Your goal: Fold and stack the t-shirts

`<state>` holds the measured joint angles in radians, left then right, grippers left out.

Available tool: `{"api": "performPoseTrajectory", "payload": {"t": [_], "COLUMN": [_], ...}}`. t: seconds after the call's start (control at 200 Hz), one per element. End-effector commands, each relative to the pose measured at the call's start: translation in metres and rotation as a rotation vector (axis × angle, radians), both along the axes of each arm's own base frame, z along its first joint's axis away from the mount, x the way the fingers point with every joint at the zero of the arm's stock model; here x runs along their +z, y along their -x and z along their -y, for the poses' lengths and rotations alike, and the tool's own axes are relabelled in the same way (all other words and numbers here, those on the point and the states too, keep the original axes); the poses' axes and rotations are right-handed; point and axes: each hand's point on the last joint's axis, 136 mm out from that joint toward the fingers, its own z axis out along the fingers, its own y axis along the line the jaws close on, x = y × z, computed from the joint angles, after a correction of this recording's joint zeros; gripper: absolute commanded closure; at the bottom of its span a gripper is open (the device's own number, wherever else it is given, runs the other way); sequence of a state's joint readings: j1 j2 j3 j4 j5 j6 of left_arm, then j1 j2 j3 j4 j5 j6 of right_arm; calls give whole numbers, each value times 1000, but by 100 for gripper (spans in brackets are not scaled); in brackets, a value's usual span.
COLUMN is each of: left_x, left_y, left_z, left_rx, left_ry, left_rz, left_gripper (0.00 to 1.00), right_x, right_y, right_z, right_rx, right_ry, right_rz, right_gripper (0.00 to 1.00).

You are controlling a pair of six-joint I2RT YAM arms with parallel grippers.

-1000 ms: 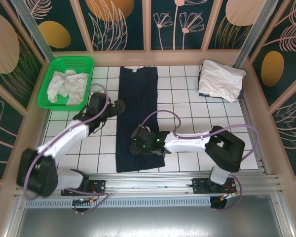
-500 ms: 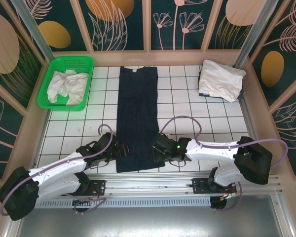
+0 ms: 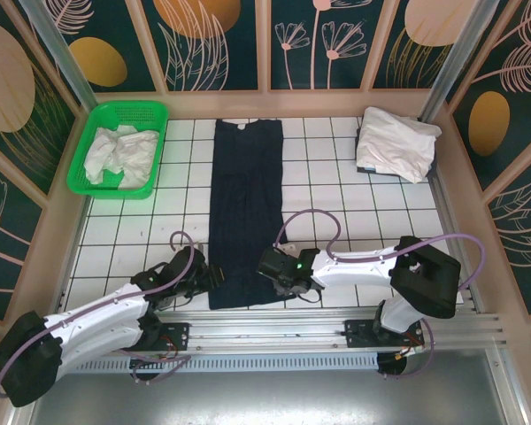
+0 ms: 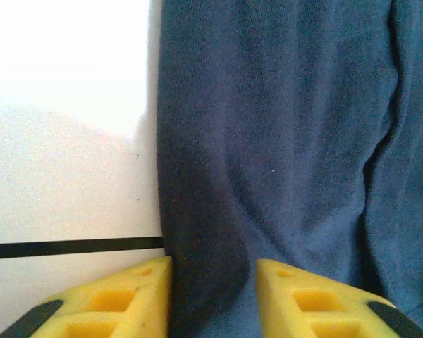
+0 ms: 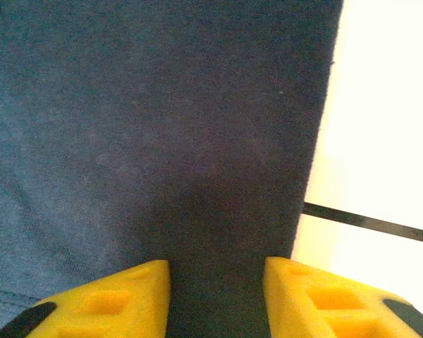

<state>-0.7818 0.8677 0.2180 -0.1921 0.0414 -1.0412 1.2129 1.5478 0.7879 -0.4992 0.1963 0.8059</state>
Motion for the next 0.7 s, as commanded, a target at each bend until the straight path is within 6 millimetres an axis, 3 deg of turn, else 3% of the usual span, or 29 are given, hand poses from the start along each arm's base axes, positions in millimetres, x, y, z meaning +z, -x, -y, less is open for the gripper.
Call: {"api": "performPoseTrajectory", "payload": {"t": [0.0,0.1,0.29,0.415,0.696], "left_x": [-13,-13,3,-1,-12], "left_y": [21,23,23,29,52], "left_z": [1,-5,0,-3,-4], "left_rx": [-46,-38,-49,-59,-106], "left_ry": [17,-12,29,9,-12], "left_rz": [-81,-91,-68,-105,-169], "left_gripper": [76,84,63,49,48], "right_x": [-2,7,25,21,1], "right_y": [1,1,9,14,26], "right_z": [25,22,8,15,11], "right_rx": [2,2,11,-16,-22], "right_ry": [115,65,-125,-171,-166], "right_rz": [14,25,14,-20,-104], "right_gripper": [68,71,62,57,52]}}
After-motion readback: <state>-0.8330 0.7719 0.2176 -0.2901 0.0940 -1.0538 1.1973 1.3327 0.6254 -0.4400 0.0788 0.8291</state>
